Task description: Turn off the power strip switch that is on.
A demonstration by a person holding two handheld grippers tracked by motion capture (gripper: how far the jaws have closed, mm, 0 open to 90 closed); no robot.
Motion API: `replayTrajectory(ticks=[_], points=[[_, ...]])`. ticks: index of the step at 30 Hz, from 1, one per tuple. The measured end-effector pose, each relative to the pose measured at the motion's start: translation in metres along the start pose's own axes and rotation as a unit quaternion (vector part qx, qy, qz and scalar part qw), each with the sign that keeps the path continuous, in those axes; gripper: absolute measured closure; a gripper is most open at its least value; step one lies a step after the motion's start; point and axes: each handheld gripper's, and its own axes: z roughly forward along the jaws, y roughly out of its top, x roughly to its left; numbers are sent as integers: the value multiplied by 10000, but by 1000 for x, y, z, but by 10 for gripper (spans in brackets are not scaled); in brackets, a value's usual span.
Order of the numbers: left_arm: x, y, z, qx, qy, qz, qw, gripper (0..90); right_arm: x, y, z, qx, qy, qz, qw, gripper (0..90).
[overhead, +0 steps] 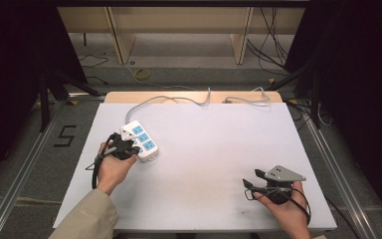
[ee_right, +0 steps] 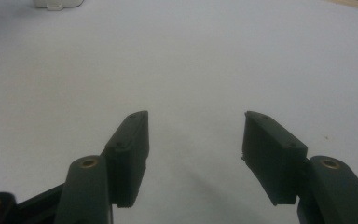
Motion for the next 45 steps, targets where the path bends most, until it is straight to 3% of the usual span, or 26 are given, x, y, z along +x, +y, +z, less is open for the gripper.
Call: replayTrajectory(ticks=[45], points=[[12,12,3,19,137,-122,9998,897,2,0,1,6,56,34,10000,402]])
